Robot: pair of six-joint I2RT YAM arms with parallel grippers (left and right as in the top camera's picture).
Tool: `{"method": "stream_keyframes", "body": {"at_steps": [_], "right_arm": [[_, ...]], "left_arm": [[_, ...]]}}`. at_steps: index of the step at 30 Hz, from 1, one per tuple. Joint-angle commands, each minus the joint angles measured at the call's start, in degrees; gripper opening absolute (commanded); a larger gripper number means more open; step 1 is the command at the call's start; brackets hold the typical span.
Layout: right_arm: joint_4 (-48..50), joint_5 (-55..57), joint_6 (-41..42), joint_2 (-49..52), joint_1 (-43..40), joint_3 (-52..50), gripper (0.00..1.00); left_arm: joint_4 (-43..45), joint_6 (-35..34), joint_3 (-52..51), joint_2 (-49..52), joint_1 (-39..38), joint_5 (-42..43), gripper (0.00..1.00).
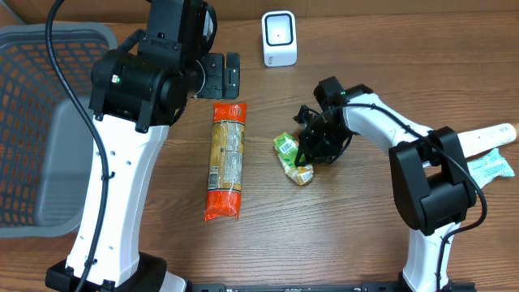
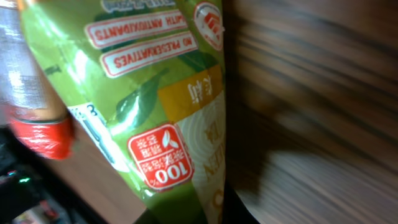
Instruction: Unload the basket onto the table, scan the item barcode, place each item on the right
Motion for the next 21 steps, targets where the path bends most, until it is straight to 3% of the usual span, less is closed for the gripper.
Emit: {"method": "stream_keyframes", "body": {"at_steps": [1,8,11,13,14,15,16,21], "right_arm": [[-2.62,19.06,5.05,-0.24,0.13,3.45,0.04],[-5.64,43.71,21.11,-2.78,4.76,4.37,0.04],[-6.16,48.81,25.55,-2.78,7.58,3.87,0.07],[-6.05,48.81,25.62,-2.78,9.27,3.87,0.3],[-6.05,48.52,25.62,-2.78,9.99,3.87,0.53],[-6.1,48.13,25.59,-2.78,10.6,3.91,0.67],[-6.27,47.32,25.59,-2.82,11.13,4.02,0.76],[-8.5,40.11,23.56,-4.61,9.9,6.14,0.8]], "left_arm": [[0.04,1.09,0.15,0.2,0.24,-0.55,0.99],[0.04,1.09,0.15,0.2,0.24,-0.55,1.0],[0.04,1.09,0.15,0.2,0.24,-0.55,0.99],[0.04,1.09,0.15,0.2,0.24,-0.55,0.99],[0.04,1.09,0.15,0.2,0.24,-0.55,0.99],[0.04,1.09,0.15,0.2,0.24,-0.55,1.0],[0.04,1.09,0.15,0.2,0.24,-0.55,1.0],[0.04,1.09,0.15,0.2,0.24,-0.55,1.0]]}}
